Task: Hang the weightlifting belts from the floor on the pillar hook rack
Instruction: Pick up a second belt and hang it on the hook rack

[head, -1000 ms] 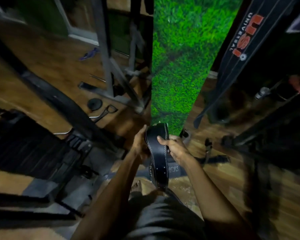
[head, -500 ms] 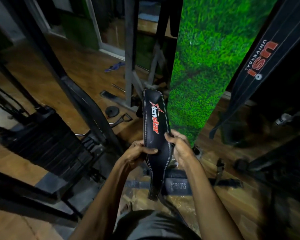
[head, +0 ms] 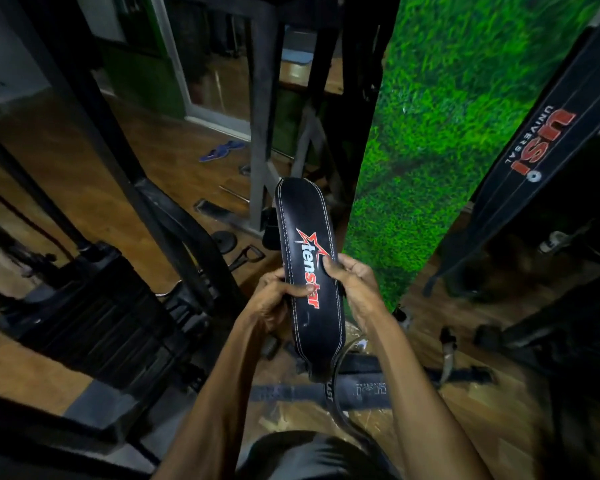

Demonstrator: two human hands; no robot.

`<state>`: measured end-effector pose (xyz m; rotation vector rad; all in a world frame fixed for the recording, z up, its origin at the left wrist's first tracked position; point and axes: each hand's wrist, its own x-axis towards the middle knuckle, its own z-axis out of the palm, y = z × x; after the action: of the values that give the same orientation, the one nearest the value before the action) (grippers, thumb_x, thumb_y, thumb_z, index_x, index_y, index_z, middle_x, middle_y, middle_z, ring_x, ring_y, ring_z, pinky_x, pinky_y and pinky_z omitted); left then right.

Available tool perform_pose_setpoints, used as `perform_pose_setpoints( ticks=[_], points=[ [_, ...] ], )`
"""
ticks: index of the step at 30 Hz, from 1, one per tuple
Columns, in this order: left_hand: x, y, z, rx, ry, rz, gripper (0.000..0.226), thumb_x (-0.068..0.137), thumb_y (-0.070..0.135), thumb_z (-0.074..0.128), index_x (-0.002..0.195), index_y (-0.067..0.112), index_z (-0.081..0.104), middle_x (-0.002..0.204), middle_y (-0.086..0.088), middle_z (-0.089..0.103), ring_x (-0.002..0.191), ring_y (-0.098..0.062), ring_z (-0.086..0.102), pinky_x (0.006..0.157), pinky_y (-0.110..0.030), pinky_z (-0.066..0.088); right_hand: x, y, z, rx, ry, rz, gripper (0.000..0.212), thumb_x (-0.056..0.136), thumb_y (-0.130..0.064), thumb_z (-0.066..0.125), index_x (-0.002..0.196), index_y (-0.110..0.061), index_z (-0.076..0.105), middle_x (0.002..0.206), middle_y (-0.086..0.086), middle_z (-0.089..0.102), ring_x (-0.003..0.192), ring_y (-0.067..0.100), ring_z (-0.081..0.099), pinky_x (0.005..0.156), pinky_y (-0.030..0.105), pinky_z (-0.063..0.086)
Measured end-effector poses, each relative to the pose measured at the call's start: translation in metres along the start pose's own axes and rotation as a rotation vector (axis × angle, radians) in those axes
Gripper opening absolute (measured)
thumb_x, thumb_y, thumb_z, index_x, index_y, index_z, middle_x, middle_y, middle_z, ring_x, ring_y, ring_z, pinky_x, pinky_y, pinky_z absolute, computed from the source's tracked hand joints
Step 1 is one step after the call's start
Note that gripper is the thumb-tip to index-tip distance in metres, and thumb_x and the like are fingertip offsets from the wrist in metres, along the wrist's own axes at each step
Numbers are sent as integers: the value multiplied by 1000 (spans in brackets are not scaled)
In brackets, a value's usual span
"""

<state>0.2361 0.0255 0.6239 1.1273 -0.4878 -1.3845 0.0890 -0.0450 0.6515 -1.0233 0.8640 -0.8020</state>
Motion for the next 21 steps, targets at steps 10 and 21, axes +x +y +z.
perform_pose_setpoints(
  ticks=[10, 21],
  points=[
    [32, 37, -6, -166, -78, -31, 57, 90, 23, 70, 134, -9, 56, 123, -27, 65, 94, -34, 71, 102, -52, 53, 1, 14, 15, -80, 127, 24, 11, 91, 1, 69, 101, 5, 71, 93, 10, 78, 80, 19, 71, 68, 18, 59],
    [40, 40, 25, -107, -77, -203, 41, 99, 43, 56, 96, 4, 71, 84, -13, 71, 70, -22, 69, 72, -32, 57, 2, 5, 21, -96, 149, 41, 15, 89, -22, 75, 91, -6, 76, 93, 17, 73, 86, 26, 61, 78, 36, 49]
  ],
)
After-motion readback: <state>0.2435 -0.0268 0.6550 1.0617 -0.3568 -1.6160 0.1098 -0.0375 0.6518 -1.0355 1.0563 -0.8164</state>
